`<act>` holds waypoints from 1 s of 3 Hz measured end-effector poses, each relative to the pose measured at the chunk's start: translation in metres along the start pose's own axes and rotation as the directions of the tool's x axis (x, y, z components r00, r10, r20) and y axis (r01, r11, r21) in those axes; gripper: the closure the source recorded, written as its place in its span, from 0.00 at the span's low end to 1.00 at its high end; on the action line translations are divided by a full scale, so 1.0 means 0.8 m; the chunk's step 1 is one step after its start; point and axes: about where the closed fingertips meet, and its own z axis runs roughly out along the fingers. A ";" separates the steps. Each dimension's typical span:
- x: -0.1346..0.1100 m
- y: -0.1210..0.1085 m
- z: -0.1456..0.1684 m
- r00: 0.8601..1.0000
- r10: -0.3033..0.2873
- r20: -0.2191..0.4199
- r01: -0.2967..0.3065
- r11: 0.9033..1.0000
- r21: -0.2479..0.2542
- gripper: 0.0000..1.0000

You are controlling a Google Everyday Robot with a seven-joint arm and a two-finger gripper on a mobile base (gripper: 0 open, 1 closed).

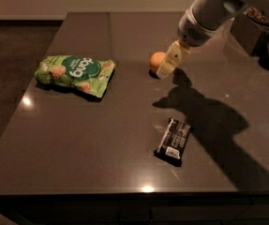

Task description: Pick orange

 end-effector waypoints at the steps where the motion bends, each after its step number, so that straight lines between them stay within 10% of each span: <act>1: -0.007 -0.027 0.049 1.000 0.023 -0.005 -0.023 0.999 -0.042 0.00; 3: -0.011 -0.044 0.089 1.000 0.014 -0.017 -0.015 0.996 -0.089 0.12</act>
Offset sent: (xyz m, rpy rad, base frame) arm 0.0731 0.0105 -0.0484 0.0294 0.0874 0.0184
